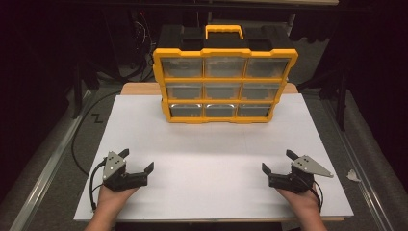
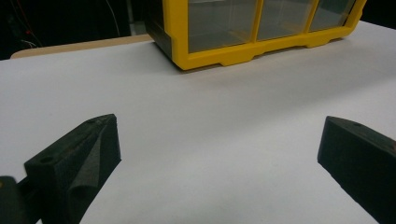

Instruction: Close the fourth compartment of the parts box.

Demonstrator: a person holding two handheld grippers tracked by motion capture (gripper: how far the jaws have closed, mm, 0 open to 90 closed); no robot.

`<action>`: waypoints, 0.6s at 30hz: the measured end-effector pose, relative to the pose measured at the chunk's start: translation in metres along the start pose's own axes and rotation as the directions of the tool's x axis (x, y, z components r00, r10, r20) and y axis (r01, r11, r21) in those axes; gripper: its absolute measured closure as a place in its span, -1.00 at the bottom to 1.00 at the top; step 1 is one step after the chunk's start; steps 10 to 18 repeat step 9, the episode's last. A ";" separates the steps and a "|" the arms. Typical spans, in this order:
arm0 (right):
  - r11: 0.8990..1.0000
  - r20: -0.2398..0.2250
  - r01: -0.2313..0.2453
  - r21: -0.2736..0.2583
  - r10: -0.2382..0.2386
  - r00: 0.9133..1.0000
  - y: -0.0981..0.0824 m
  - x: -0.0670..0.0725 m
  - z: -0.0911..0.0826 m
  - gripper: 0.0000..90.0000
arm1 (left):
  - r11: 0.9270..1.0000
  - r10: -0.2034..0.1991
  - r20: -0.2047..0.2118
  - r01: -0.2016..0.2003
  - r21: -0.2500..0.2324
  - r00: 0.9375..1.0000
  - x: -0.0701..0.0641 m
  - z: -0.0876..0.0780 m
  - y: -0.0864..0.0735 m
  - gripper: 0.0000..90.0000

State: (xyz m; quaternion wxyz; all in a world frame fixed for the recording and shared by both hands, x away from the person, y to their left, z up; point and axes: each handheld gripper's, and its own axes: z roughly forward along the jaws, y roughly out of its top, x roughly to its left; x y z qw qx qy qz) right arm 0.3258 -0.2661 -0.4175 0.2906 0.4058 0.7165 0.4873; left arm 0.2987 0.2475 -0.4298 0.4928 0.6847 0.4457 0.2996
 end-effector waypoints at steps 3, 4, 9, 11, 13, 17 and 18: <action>1.000 -0.001 0.002 0.002 -0.002 1.000 0.000 0.000 0.001 -0.99 | 1.000 -0.004 -0.004 0.004 -0.001 1.000 0.001 0.000 0.000 -1.00; 1.000 -0.001 0.003 0.002 -0.003 1.000 0.000 0.000 0.001 -0.99 | 1.000 -0.006 -0.008 0.006 -0.003 1.000 0.001 -0.001 0.000 -1.00; 1.000 -0.004 0.008 0.003 -0.008 1.000 0.000 0.001 0.002 -0.99 | 1.000 -0.009 -0.013 0.009 -0.003 1.000 0.002 -0.002 0.000 -1.00; 1.000 -0.004 0.008 0.003 -0.008 1.000 0.000 0.001 0.002 -0.99 | 1.000 -0.009 -0.013 0.009 -0.003 1.000 0.002 -0.002 0.000 -1.00; 1.000 -0.004 0.008 0.003 -0.008 1.000 0.000 0.001 0.002 -0.99 | 1.000 -0.009 -0.013 0.009 -0.003 1.000 0.002 -0.002 0.000 -1.00; 1.000 -0.004 0.008 0.003 -0.008 1.000 0.000 0.001 0.002 -0.99 | 1.000 -0.009 -0.013 0.009 -0.003 1.000 0.002 -0.002 0.000 -1.00; 1.000 -0.004 0.008 0.003 -0.008 1.000 0.000 0.001 0.002 -0.99 | 1.000 -0.009 -0.013 0.009 -0.003 1.000 0.002 -0.002 0.000 -1.00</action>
